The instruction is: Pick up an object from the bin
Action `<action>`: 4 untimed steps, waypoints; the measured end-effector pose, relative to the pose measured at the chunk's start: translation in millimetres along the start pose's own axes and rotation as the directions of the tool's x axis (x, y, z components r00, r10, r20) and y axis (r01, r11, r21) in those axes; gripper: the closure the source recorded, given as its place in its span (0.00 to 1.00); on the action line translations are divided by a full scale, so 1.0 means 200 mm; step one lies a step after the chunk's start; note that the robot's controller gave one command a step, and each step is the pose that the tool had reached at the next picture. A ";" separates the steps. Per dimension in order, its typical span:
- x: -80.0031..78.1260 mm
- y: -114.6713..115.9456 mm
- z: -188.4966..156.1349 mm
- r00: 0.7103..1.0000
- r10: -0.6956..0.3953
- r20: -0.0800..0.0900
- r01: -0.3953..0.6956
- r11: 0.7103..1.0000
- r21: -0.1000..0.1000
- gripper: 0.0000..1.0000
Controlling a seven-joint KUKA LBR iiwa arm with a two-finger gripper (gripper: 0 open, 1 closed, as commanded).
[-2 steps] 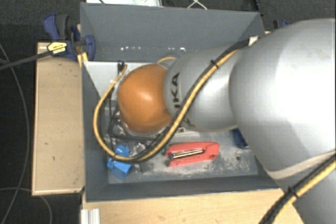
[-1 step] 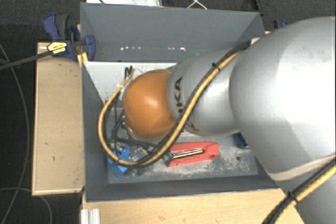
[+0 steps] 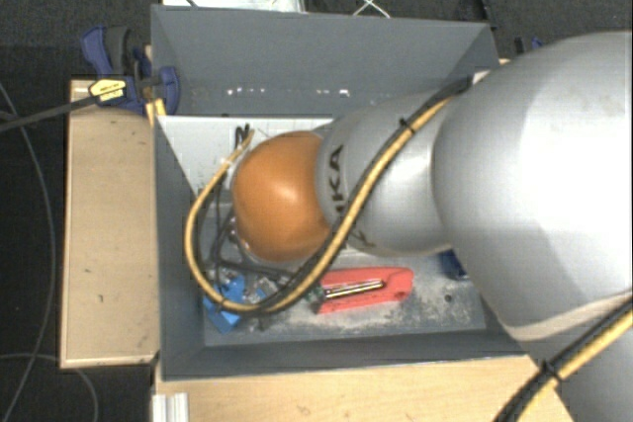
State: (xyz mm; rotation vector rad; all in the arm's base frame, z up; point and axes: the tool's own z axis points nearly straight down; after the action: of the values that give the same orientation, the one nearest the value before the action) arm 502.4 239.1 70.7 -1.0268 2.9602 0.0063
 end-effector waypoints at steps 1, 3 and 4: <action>0.01 0.00 -0.06 1.000 0.001 -0.006 -0.001 1.000 -0.002 1.00; -0.01 0.00 -0.23 1.000 0.006 0.008 -0.006 1.000 0.000 1.00; 0.00 0.00 -0.27 1.000 0.008 0.007 -0.008 1.000 0.000 1.00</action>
Offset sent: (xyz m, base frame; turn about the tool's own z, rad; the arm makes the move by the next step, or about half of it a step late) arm -0.0011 -0.0006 0.0422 -0.0003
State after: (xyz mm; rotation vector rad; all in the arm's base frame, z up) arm 502.6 239.7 124.0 -1.0126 2.9578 0.0102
